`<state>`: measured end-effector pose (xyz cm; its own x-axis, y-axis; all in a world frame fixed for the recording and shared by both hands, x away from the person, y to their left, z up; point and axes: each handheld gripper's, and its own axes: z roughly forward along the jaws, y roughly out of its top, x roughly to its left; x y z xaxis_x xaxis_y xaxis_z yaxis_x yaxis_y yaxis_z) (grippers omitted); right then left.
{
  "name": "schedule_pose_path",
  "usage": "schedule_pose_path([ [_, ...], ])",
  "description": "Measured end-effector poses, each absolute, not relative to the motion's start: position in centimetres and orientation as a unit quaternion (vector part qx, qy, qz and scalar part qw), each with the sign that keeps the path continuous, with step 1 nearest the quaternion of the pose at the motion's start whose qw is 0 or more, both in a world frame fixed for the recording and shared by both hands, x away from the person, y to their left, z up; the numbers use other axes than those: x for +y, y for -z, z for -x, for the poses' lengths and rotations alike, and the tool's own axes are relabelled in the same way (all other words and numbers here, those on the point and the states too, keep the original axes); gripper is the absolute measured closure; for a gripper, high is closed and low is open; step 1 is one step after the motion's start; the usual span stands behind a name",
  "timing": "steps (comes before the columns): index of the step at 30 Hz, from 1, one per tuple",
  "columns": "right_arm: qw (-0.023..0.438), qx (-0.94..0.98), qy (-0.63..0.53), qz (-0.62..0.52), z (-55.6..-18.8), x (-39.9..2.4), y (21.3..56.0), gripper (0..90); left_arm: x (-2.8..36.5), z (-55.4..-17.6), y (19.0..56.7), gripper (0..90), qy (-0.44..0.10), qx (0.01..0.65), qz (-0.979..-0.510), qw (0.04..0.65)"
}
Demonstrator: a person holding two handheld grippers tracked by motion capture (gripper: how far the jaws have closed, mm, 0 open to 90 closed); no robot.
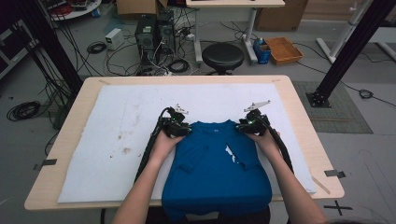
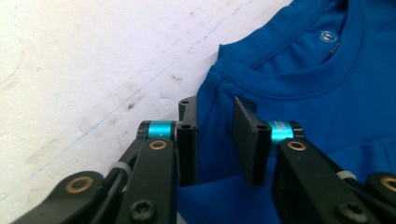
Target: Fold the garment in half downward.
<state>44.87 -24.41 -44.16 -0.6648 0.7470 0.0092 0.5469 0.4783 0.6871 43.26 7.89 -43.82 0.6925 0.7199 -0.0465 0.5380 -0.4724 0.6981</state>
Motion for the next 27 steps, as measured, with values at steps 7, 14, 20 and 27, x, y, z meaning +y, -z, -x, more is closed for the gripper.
schedule_pose_path([
  [7, 0.159, 0.860, -0.332, -0.354, -44.5, -23.6, 44.1, 86.8, 7.6, -43.0, 43.9, 87.3, -0.136, 0.366, -0.849, 0.355],
  [14, 0.137, 0.842, -0.365, -0.374, -44.9, -24.5, 43.9, 88.4, 8.1, -43.4, 43.9, 88.4, -0.138, 0.366, -0.844, 0.368],
  [20, 0.140, 0.832, -0.386, -0.373, -46.3, -24.4, 42.5, 88.5, 9.1, -44.9, 42.9, 88.5, -0.143, 0.379, -0.824, 0.395],
  [27, 0.138, 0.814, -0.414, -0.384, -48.1, -24.2, 40.5, 88.4, 10.8, -46.1, 40.8, 88.4, -0.164, 0.379, -0.794, 0.446],
])
